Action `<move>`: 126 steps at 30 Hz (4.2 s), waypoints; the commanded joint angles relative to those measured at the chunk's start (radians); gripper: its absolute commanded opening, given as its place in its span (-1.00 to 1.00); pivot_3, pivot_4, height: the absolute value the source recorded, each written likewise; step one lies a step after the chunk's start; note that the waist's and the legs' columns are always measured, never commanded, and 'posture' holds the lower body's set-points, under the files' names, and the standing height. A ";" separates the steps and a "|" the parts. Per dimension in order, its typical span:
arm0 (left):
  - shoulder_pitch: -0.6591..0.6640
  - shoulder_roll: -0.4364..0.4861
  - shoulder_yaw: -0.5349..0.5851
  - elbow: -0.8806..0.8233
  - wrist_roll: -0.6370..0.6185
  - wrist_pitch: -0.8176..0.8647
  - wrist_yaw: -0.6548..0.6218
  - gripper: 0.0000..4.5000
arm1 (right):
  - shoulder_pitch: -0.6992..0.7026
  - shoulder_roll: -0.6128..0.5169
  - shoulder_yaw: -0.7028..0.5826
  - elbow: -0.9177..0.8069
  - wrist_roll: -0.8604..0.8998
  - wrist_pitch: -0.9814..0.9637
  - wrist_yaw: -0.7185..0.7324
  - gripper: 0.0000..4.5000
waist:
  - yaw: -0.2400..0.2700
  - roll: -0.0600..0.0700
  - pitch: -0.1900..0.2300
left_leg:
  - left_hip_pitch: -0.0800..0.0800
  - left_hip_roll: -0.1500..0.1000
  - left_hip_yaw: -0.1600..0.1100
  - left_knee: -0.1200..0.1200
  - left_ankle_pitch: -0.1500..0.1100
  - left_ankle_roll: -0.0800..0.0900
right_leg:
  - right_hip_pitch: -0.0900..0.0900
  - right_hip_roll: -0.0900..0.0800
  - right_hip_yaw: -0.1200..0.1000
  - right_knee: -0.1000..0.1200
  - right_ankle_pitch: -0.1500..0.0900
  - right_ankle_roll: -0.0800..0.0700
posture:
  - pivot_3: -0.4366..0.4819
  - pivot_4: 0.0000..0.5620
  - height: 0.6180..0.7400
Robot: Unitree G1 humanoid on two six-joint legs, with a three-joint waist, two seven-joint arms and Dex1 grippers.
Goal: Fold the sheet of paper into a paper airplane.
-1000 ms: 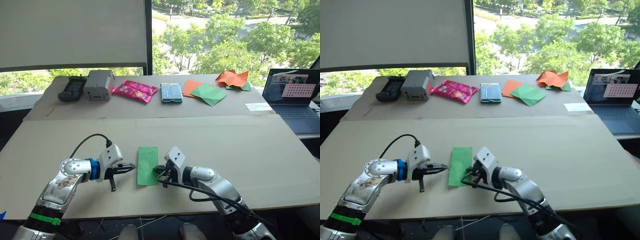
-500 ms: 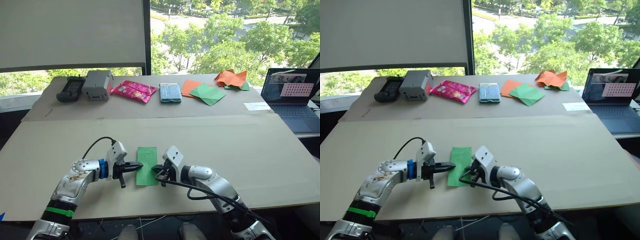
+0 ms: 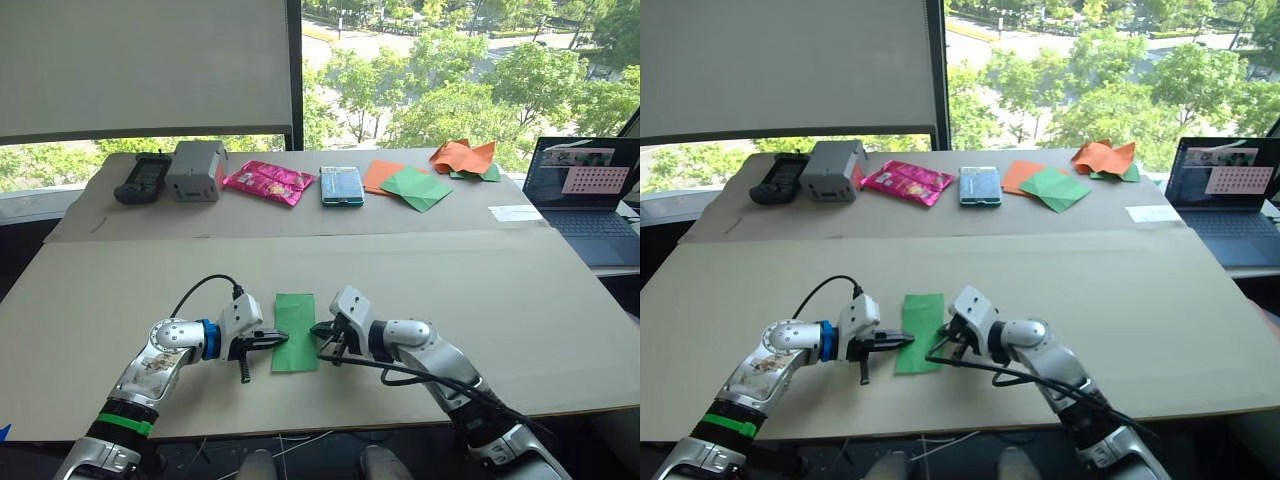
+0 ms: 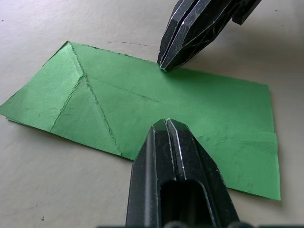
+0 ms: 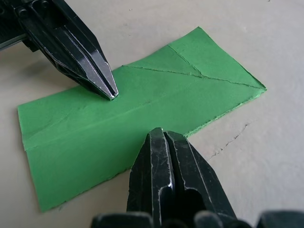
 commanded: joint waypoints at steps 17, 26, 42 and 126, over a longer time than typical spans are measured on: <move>0.085 0.041 0.009 -0.076 0.017 0.050 0.013 -1.00 | -0.286 0.120 -0.055 0.539 -0.079 -0.170 0.027 -0.99 | -0.007 0.002 -0.002 | 0.003 0.000 0.000 0.000 0.001 0.001 | 0.000 0.000 0.000 0.007 -0.003 -0.001 | -0.05 -0.47 0.68; 0.093 0.047 0.023 -0.085 0.018 0.054 0.030 -1.00 | -0.309 0.143 -0.070 0.626 -0.095 -0.229 0.057 -0.99 | -0.009 0.002 -0.002 | 0.004 0.000 0.000 -0.001 0.001 0.001 | 0.000 0.000 0.000 0.008 -0.004 -0.002 | -0.05 -0.47 0.68; 0.078 0.039 0.018 -0.070 0.020 0.052 0.025 -1.00 | -0.033 0.062 -0.005 0.187 -0.078 -0.049 0.146 -0.99 | -0.006 0.003 -0.004 | 0.004 0.000 0.000 -0.001 0.000 0.000 | 0.000 0.000 0.000 0.007 -0.005 -0.002 | -0.05 -0.47 0.68; -0.165 -0.228 -0.030 0.006 -0.024 0.114 0.099 -1.00 | -0.036 -0.090 -0.149 -0.428 0.244 0.343 -0.143 -0.99 | 0.019 0.000 0.012 | -0.007 -0.001 -0.002 0.000 0.001 0.002 | 0.000 0.001 0.000 -0.007 -0.005 0.000 | -0.05 -0.47 0.68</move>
